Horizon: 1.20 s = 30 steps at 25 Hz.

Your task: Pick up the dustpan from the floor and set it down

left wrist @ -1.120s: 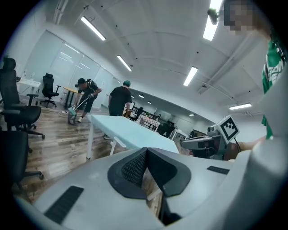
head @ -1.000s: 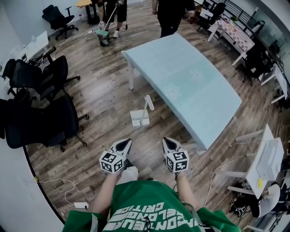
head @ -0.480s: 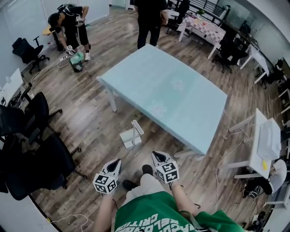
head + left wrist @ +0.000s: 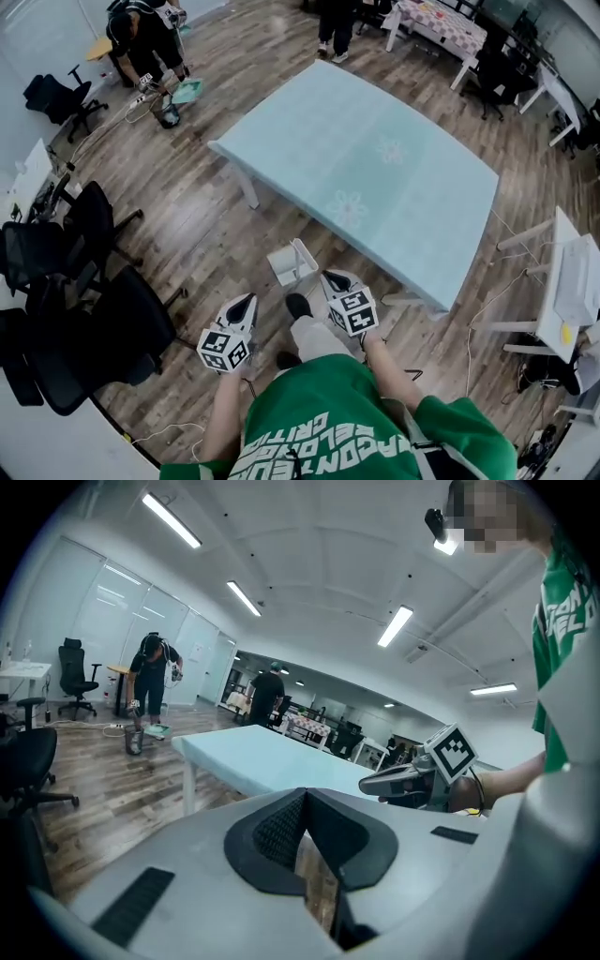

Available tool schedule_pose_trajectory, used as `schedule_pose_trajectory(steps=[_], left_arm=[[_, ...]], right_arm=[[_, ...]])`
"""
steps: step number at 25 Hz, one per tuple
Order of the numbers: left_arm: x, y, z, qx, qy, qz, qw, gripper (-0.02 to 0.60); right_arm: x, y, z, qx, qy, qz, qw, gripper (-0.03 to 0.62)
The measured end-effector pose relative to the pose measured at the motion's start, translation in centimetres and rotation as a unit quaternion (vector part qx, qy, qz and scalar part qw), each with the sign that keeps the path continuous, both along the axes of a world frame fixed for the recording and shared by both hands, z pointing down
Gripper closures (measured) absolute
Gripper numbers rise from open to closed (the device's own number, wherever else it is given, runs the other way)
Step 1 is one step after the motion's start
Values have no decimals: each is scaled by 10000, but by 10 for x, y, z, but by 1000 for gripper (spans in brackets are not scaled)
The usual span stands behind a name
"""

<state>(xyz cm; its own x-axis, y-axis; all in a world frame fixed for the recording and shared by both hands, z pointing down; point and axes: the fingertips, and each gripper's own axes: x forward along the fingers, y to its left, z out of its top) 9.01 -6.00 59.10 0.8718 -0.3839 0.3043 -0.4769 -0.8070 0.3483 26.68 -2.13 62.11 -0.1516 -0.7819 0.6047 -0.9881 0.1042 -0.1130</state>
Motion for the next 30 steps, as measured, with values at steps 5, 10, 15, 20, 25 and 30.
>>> schedule_pose_trajectory(steps=[5, 10, 15, 20, 25, 30], left_arm=[[13, -38, 0, -22, -159, -37, 9999, 580], [20, -64, 9, -153, -264, -158, 9994, 580], [20, -80, 22, -312, -349, -252, 9986, 580], [22, -91, 32, -447, -440, -500, 9968, 580], [23, -107, 33, -502, -480, -719, 9950, 580], [21, -116, 34, -575, -517, -958, 9924, 580]], right_arm=[[16, -44, 20, -289, -103, -20, 9995, 585], [22, -70, 56, -788, -186, -130, 9966, 571], [16, -90, 103, -1435, -142, -427, 9886, 449], [16, -108, 146, -2057, -29, -711, 9760, 384], [10, -132, 191, -2659, 224, -949, 9591, 373], [13, -135, 237, -3503, 599, -1069, 9286, 371]])
